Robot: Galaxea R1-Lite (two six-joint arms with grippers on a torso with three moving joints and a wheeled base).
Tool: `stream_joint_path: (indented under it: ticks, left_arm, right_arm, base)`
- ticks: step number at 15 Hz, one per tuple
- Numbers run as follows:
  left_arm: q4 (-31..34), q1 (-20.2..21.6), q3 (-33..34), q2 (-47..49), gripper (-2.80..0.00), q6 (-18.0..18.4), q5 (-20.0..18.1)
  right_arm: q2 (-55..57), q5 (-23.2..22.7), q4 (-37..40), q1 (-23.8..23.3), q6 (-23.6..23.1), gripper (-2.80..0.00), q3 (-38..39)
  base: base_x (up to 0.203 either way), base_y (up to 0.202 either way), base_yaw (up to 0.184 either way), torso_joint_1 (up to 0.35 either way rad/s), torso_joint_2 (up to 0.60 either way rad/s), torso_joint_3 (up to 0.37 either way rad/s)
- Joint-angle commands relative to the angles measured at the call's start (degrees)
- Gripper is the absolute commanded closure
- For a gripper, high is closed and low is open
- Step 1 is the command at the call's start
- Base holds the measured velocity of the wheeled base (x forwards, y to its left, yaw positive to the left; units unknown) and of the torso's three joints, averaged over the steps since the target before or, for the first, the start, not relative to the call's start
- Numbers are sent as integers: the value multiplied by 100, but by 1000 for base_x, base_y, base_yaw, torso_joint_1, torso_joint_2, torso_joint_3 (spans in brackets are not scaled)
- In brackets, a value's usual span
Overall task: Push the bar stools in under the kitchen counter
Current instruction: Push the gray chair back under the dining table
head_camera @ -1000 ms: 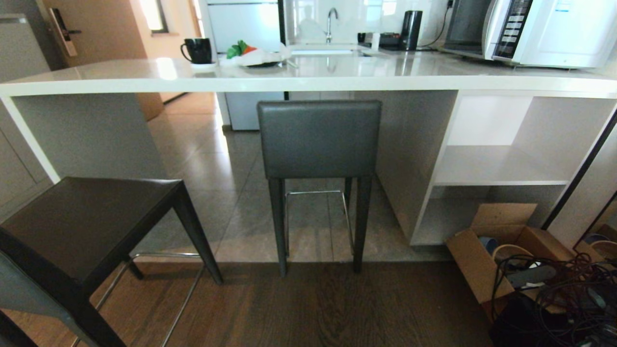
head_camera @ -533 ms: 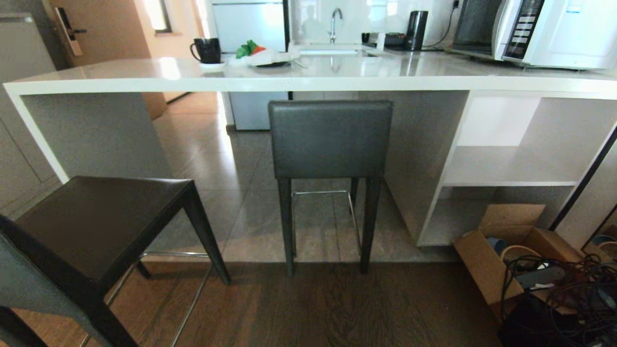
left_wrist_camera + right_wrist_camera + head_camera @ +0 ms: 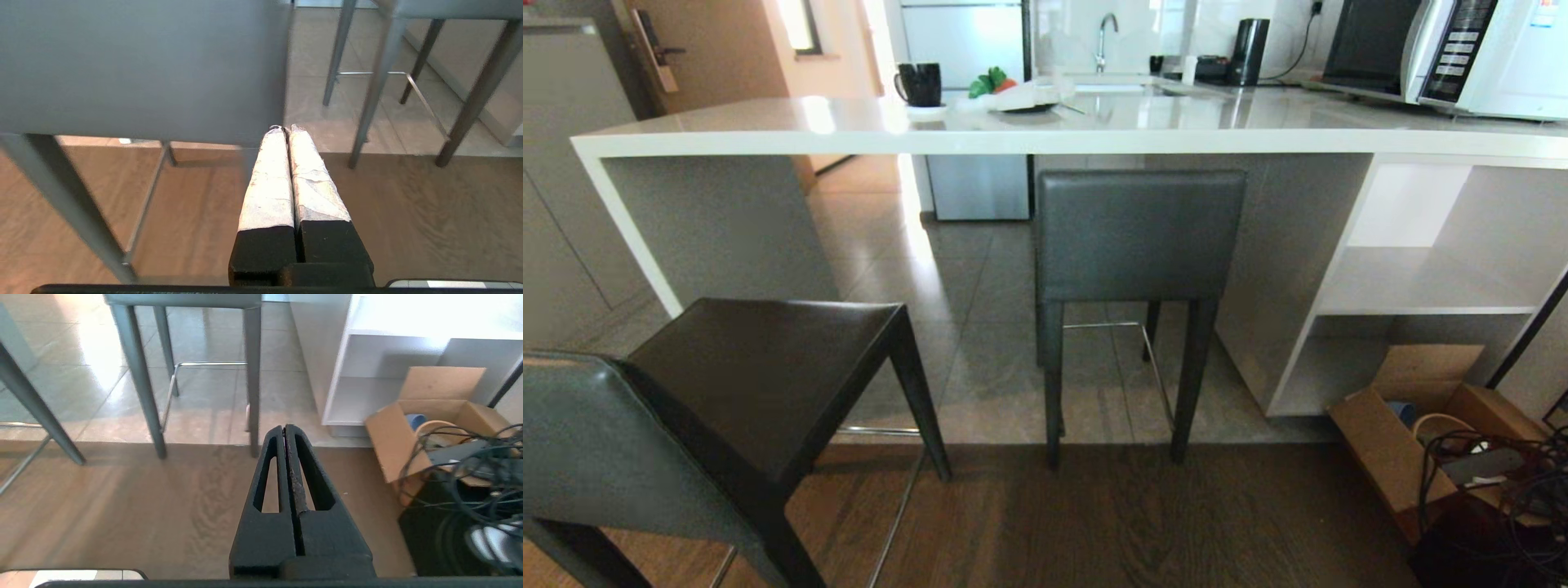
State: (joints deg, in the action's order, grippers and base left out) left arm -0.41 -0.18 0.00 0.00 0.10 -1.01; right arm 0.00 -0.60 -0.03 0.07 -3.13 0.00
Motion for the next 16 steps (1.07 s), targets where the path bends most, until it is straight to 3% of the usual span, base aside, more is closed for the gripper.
stream_joint_path:
  ticks: [1,6,11,16]
  left_arm:
    - [-11,1,9,9,0,-1,5]
    - [-11,1,9,9,0,-10,5]
    - [-11,1,9,9,0,-10,13]
    - [-11,1,9,9,0,-10,5]
  right_arm:
    - [9,-2,-5,1,-9,0,0]
    - [9,-2,-2,1,-9,0,0]
    - [9,-2,-5,1,6,0,0]
    - [9,-2,-5,1,6,0,0]
  base:
    - [0,182,-5,4,2,1]
    - [0,47,0,1,1,2]
    - [-154,3,0,4,-2,1]
    - [1,20,0,-1,0,0]
